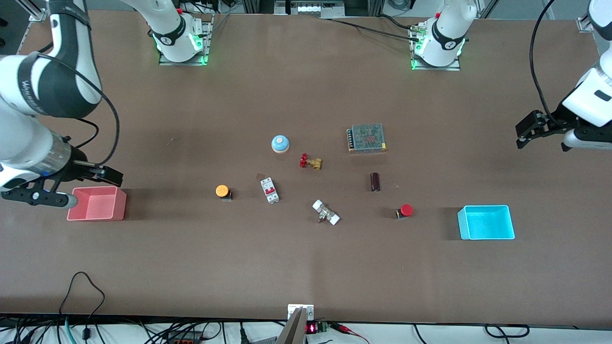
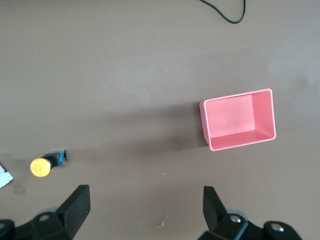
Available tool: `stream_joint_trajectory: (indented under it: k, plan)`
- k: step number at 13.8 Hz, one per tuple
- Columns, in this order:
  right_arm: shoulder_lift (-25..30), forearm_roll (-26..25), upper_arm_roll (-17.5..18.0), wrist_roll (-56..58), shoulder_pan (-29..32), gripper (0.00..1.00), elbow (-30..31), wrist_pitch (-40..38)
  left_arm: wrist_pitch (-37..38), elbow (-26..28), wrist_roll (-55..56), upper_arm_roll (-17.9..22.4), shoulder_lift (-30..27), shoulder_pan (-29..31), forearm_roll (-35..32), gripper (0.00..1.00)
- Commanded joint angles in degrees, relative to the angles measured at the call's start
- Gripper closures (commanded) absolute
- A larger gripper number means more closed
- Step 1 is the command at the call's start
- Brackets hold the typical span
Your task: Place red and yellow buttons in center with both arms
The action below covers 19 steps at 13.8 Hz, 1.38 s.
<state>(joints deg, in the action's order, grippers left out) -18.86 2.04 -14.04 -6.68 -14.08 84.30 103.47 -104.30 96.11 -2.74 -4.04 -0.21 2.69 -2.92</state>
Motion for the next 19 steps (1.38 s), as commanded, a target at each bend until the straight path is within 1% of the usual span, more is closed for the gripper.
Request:
stream_joint_trajectory:
  k: [1,2,3,5,7,10,12,14,16,19]
  plan:
    - [5.4,-1.1,9.5,5.3,11.8,0.0,1.2,-3.3,4.5,-5.1,-1.2,0.0,1.2,0.3,1.2,0.0]
    - [7.0,-1.5,11.7,7.0,14.9,0.0,1.2,-4.6,5.8,-6.4,-1.2,0.0,1.2,0.3,1.2,0.0]
    - [7.9,-1.6,11.8,7.6,15.3,0.0,1.1,-6.3,6.6,-7.6,-1.3,0.1,1.2,0.4,1.2,0.0]
    - [11.1,-1.8,11.8,7.1,15.3,0.0,1.3,-12.0,7.7,-8.0,-1.4,0.2,1.0,0.5,1.2,0.0]
    - [12.5,-1.9,11.8,7.8,15.1,0.0,1.7,-14.5,7.7,-8.0,-1.5,0.2,1.0,0.6,1.2,0.0]
    - [13.8,-2.9,12.1,7.8,15.0,0.0,3.7,-14.6,7.8,-7.7,-1.0,0.1,1.0,0.8,1.2,0.0]
    - [15.8,-3.0,12.1,7.8,15.0,0.0,6.5,-14.2,10.5,-7.9,-1.3,0.0,0.9,0.9,1.3,0.0]
    - [17.5,-3.5,12.1,8.5,15.0,0.0,7.6,-15.1,11.4,-8.0,-1.4,0.2,0.7,2.0,4.7,0.0]
    - [19.0,-4.1,12.1,9.2,15.0,0.0,8.4,-15.2,11.9,-8.0,-1.5,-0.1,0.6,2.2,4.8,0.0]
    - [19.7,-4.1,12.1,9.2,15.0,0.0,8.8,-15.7,11.8,-8.1,-1.3,-0.2,0.7,2.2,4.7,0.0]
